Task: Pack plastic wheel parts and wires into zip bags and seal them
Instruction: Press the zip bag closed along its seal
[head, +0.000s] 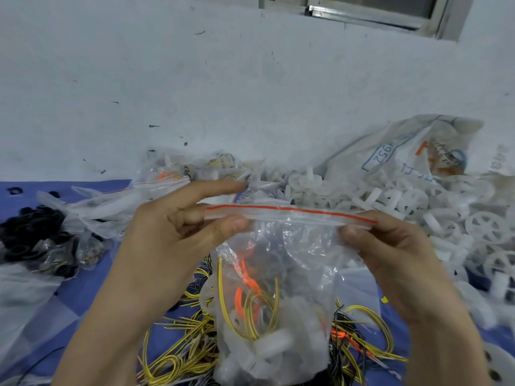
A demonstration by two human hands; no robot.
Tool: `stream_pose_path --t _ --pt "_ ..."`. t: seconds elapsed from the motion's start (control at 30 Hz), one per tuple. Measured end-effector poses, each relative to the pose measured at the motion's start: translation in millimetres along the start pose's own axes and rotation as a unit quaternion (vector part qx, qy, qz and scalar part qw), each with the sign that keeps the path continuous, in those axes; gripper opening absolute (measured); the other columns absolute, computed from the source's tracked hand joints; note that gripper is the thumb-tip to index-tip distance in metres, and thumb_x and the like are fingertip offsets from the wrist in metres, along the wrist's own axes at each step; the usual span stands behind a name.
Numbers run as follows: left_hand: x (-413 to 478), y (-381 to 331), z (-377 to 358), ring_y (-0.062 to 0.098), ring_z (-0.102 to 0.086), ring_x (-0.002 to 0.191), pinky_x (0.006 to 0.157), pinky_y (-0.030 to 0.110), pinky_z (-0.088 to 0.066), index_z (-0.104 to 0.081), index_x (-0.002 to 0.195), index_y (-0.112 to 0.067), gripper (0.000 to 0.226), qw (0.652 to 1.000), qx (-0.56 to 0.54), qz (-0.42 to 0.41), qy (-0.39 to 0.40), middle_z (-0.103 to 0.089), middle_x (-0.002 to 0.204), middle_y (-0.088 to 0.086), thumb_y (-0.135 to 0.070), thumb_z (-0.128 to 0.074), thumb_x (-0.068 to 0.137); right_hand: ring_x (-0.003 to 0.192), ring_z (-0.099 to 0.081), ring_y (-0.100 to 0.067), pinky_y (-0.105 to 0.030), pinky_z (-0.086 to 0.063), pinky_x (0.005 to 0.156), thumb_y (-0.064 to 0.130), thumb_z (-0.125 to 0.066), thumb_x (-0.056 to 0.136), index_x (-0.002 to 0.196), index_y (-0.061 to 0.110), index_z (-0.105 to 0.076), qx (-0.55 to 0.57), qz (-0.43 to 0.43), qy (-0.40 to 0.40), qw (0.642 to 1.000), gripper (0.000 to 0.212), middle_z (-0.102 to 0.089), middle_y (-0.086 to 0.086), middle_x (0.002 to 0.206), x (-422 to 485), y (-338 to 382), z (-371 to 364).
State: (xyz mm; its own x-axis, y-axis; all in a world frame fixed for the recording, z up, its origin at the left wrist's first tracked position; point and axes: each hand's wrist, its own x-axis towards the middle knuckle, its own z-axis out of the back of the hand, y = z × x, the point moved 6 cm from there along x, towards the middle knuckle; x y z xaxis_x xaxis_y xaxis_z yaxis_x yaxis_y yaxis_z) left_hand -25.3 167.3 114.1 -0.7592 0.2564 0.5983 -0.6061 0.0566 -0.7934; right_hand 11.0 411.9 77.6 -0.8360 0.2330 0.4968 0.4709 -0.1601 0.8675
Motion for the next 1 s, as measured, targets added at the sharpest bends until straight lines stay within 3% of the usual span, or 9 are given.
stream_pose_path --t 0.1,0.47,0.7,0.8,0.87,1.0 --pt "1.0 4.7 1.4 0.002 -0.069 0.065 0.062 0.005 -0.047 -0.072 0.079 -0.022 0.013 1.000 -0.011 0.006 0.004 -0.073 0.067 -0.004 -0.021 -0.068 0.067 0.070 -0.065 -0.013 -0.017 -0.052 0.068 0.058 -0.084 0.046 0.079 0.016 -0.075 0.028 0.001 -0.012 1.000 0.053 -0.070 -0.004 0.073 1.0 -0.7 2.1" --pt "1.2 3.1 0.9 0.000 -0.068 0.067 0.063 0.005 -0.046 -0.073 0.070 -0.032 0.011 1.000 0.017 -0.002 0.017 -0.073 0.070 -0.010 -0.034 -0.062 0.068 0.069 -0.066 -0.012 -0.018 -0.053 0.069 0.055 -0.085 0.046 0.076 0.018 -0.077 0.050 0.004 -0.020 0.999 0.048 -0.071 -0.001 0.070 2.3 -0.5 0.2" --pt "0.5 2.3 1.6 0.014 -0.070 0.071 0.071 0.020 -0.054 -0.071 0.075 -0.025 0.014 0.999 0.043 -0.008 -0.004 -0.074 0.073 -0.004 -0.038 -0.068 0.071 0.058 -0.056 -0.010 -0.014 -0.045 0.057 0.024 -0.083 0.050 0.068 0.016 -0.073 0.042 0.034 -0.040 0.998 0.023 -0.063 0.000 0.063 3.5 4.7 -1.7" --pt "0.3 1.0 -2.2 0.011 -0.069 0.071 0.069 0.020 -0.053 -0.071 0.075 -0.030 0.005 0.999 0.044 -0.012 0.013 -0.073 0.074 -0.006 -0.034 -0.072 0.073 0.061 -0.052 -0.014 -0.017 -0.044 0.057 0.028 -0.075 0.059 0.068 0.016 -0.072 0.051 0.038 -0.046 0.997 0.015 -0.060 -0.001 0.063 3.1 5.6 -0.3" --pt "0.1 -0.1 -5.5 0.008 -0.070 0.073 0.069 0.017 -0.053 -0.071 0.078 -0.032 0.011 0.999 0.045 -0.012 0.025 -0.074 0.074 -0.010 -0.038 -0.068 0.069 0.063 -0.056 -0.013 -0.018 -0.045 0.060 0.030 -0.077 0.061 0.071 0.018 -0.074 0.046 0.038 -0.037 0.998 0.016 -0.064 0.001 0.065 3.0 6.5 -4.1" --pt "-0.2 -1.7 -9.8 0.003 -0.070 0.074 0.069 0.013 -0.052 -0.072 0.080 -0.031 0.020 0.998 0.047 -0.016 0.031 -0.073 0.075 -0.015 -0.044 -0.064 0.067 0.067 -0.060 -0.013 -0.019 -0.048 0.063 0.048 -0.084 0.054 0.076 0.015 -0.075 0.062 0.045 0.008 0.997 0.041 -0.066 0.001 0.069 3.4 9.6 -15.4"
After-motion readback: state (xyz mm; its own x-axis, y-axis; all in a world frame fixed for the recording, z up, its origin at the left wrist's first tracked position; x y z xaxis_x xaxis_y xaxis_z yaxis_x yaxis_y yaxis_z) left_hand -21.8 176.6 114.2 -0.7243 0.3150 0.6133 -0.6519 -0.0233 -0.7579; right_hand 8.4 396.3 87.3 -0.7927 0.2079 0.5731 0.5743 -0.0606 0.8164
